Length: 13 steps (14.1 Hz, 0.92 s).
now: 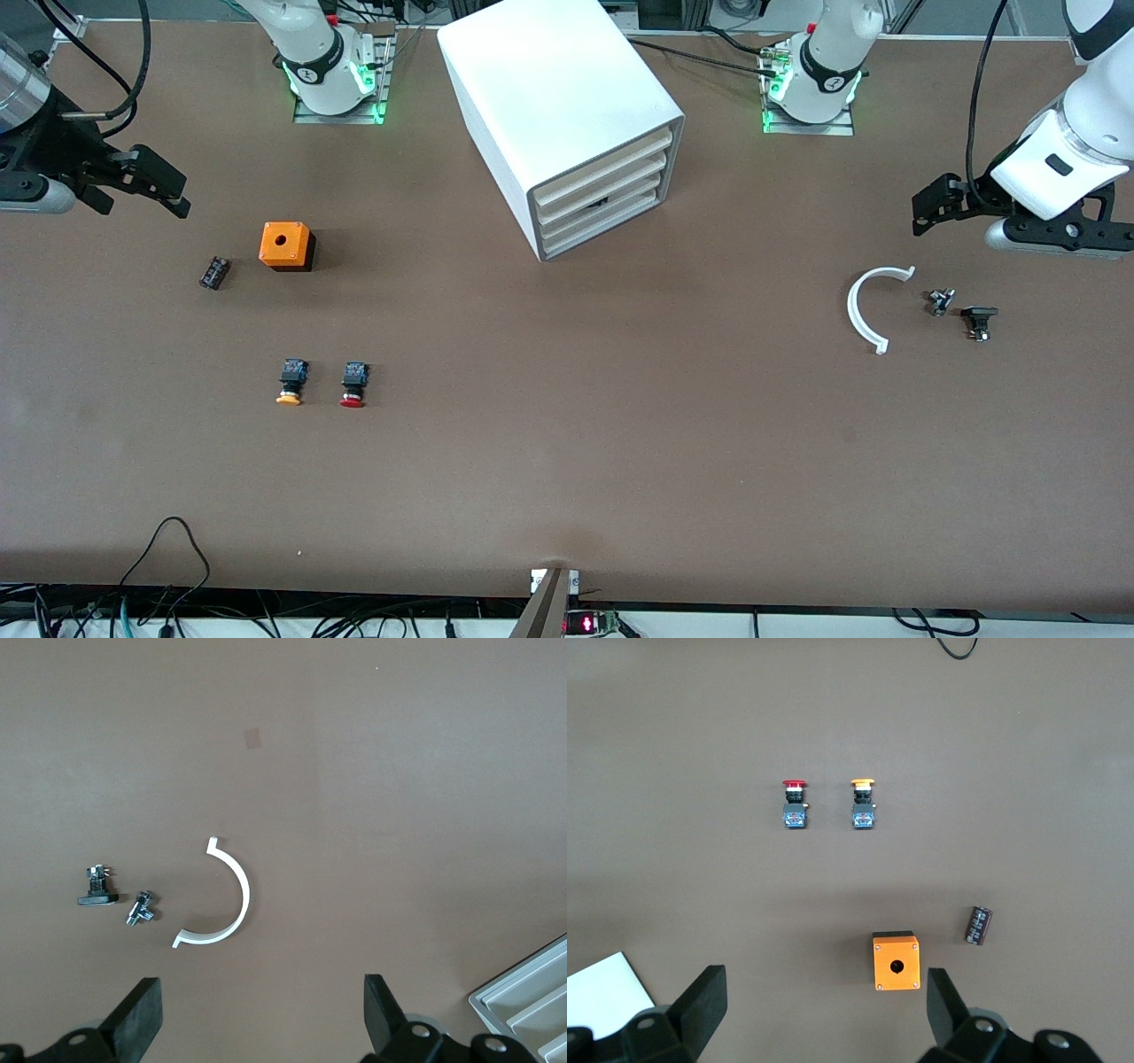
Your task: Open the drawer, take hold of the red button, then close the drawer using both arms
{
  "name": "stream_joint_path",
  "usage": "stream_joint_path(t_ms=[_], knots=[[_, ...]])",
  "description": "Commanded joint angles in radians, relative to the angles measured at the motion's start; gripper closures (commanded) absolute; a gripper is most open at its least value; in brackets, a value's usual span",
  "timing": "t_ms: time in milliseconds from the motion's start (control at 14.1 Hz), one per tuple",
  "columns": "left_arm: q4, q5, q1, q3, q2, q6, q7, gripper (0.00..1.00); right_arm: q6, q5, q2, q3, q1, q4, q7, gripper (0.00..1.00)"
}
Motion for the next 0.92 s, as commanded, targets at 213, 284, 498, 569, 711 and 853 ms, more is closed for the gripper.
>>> stream_joint_path(t_ms=[213,284,498,569,711,853], knots=[[0.027,0.013,-0.008,0.002,0.01,-0.037,0.011,0.0,-0.007,-0.015,0.021,0.011,-0.011,0.043,-0.014,0.0],[0.027,0.013,-0.008,0.002,0.01,-0.037,0.011,0.0,-0.007,-0.015,0.021,0.011,-0.011,0.046,-0.015,0.0],[0.027,0.013,-0.008,-0.001,0.01,-0.037,0.011,0.0,-0.009,-0.011,0.021,0.009,-0.011,0.046,-0.015,0.0],[0.027,0.017,-0.008,-0.005,0.01,-0.037,0.011,0.0,-0.009,-0.011,0.021,0.009,-0.011,0.046,-0.015,0.0],[0.027,0.018,-0.008,-0.008,0.01,-0.037,0.011,0.0,-0.009,-0.015,0.021,0.009,-0.011,0.046,-0.014,0.0],[0.027,0.018,-0.008,-0.011,0.01,-0.037,0.009,0.0,-0.009,-0.015,0.021,0.009,-0.011,0.046,-0.015,0.0]])
